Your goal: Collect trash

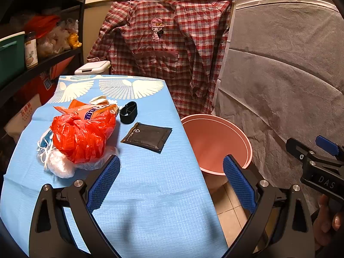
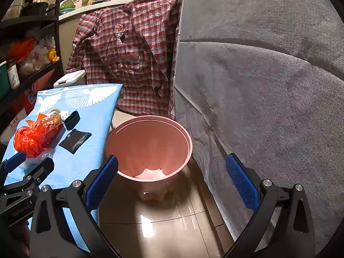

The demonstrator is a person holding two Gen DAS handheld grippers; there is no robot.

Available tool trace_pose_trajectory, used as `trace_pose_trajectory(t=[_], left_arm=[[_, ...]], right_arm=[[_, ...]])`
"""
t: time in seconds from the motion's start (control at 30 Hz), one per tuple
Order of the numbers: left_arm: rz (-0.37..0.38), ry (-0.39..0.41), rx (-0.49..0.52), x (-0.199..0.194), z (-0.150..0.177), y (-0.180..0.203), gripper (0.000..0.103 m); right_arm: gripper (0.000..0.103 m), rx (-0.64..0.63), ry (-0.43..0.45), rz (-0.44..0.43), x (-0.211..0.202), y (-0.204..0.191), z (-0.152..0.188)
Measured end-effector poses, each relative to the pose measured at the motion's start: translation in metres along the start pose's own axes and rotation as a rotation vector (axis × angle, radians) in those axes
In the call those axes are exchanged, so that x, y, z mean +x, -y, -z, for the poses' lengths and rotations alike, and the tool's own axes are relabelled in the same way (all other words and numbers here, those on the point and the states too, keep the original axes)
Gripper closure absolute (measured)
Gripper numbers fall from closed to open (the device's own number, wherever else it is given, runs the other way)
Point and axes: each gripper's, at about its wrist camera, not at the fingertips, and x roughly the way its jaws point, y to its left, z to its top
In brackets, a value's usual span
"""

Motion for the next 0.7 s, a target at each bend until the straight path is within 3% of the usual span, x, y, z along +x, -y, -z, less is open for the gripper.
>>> trace_pose_trajectory(t=[0.7], left_arm=[[0.004,-0.002,0.003,-0.0011,-0.0022,-0.0012,0.01]], right_arm=[[0.005,-0.001,0.001,0.001,-0.0006,-0.0011,0.0002]])
